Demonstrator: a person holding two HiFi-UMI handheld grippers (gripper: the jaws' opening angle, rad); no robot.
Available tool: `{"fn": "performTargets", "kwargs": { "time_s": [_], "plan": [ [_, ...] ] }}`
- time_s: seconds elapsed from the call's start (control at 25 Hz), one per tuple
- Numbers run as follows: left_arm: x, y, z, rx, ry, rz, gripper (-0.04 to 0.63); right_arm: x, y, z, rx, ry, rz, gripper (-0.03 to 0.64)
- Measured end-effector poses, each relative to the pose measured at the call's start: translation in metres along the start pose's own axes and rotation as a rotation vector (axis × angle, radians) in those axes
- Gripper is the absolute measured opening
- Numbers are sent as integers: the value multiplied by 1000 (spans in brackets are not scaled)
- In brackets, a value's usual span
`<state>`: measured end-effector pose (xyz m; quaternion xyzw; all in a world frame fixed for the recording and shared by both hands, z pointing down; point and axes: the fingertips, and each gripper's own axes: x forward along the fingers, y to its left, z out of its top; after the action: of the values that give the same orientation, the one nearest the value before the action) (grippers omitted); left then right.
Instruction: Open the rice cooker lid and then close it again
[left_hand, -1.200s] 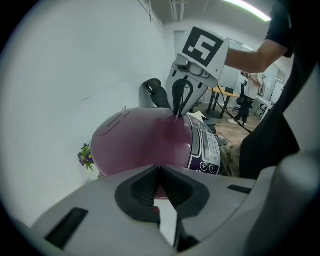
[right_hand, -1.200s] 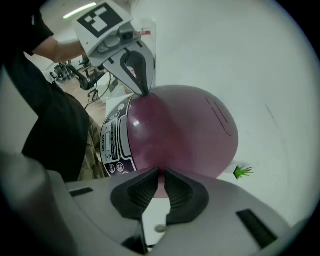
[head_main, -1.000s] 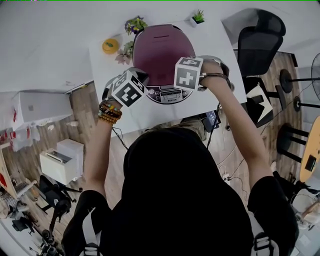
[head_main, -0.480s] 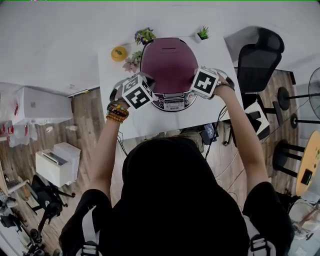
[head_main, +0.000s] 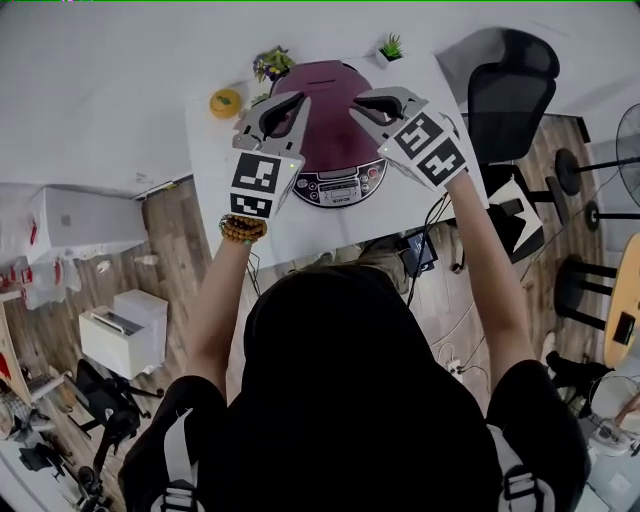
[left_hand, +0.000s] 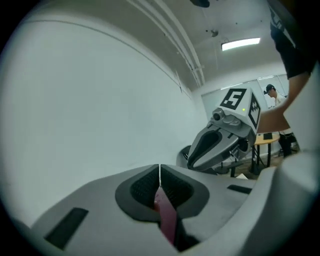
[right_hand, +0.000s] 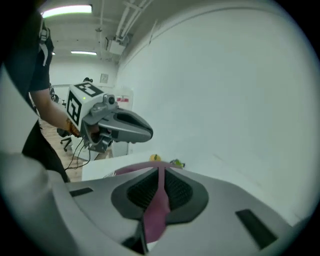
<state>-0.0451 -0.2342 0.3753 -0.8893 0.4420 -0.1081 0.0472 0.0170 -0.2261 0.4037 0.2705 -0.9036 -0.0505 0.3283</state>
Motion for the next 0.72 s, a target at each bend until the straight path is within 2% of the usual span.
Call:
{"fn": "performTargets", "kwargs": {
  "time_s": [0.2,0.44,0.52,0.72],
  "plan": [
    [-24,11,48,-58,-192,177,31,-40,-9,72,-59,-291,-194,54],
    [-52,5,84,-9,-335,297,31,-86,-11,115,-38,-580,-343,51],
    [-57,2,93,-12,-380,326,31,-96,-11,118,-25,-647,-391,51],
    [-67,-2,92,-16,-404,373,28,-114,-4,116,56,-753,-526,48]
  ]
}}
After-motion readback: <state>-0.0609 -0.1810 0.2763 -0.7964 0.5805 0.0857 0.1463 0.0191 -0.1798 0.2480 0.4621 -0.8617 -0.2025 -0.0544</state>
